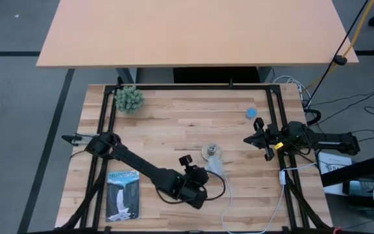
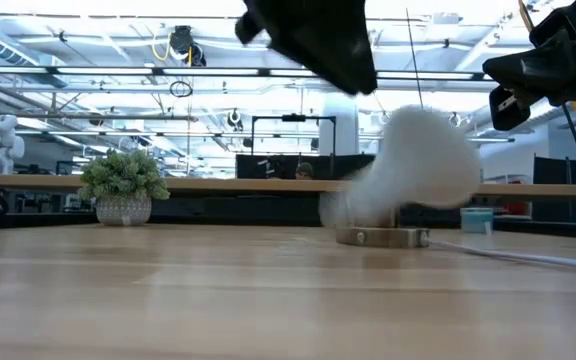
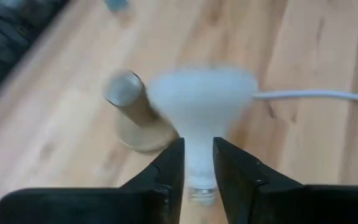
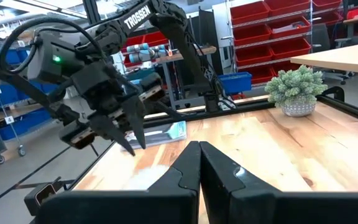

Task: Screw lightbulb
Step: Insert the white lightbulb into the lamp

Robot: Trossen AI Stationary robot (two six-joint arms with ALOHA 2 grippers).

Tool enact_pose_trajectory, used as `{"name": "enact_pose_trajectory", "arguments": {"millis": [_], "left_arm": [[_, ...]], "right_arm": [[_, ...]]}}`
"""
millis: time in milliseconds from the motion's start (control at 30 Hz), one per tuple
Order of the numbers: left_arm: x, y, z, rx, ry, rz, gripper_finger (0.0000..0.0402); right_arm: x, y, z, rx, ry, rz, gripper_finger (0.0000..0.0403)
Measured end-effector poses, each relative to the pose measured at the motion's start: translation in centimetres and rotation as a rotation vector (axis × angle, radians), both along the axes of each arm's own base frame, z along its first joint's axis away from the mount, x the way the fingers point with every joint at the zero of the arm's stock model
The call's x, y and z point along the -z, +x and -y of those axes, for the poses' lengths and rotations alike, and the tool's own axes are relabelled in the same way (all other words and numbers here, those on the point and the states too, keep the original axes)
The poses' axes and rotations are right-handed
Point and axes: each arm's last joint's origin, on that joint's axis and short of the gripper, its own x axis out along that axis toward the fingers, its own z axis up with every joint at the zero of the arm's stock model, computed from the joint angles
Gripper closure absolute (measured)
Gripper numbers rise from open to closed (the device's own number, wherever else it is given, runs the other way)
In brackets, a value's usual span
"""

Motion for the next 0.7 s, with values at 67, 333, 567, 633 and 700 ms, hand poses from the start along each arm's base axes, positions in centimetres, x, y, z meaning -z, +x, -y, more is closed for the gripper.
{"name": "enact_pose_trajectory", "arguments": {"millis": [67, 333, 567, 633, 700], "left_arm": [[0.0, 0.1, -0.2, 0.000, -0.005, -0.008, 0.0335], [0.4, 0.1, -0.4, 0.111, -0.063, -0.114, 0.0346], [0.4, 0.4, -0.8, 0.129, -0.099, -0.117, 0.0345], [0.4, 0.5, -0.9, 0.154, -0.115, -0.137, 0.0345], [0.5, 0.7, -1.1, 0.169, -0.147, -0.148, 0.0345]], "right_arm": [[0.0, 0.0, 0.0, 0.000, 0.000, 0.000, 0.0403], [0.0, 0.0, 0.0, 0.000, 0.000, 0.000, 0.0403], [0.0, 0.0, 0.0, 0.000, 0.000, 0.000, 0.0403], [0.0, 0.0, 0.0, 0.000, 0.000, 0.000, 0.0403], [0.0, 0.0, 0.0, 0.000, 0.000, -0.001, 0.0403]]}}
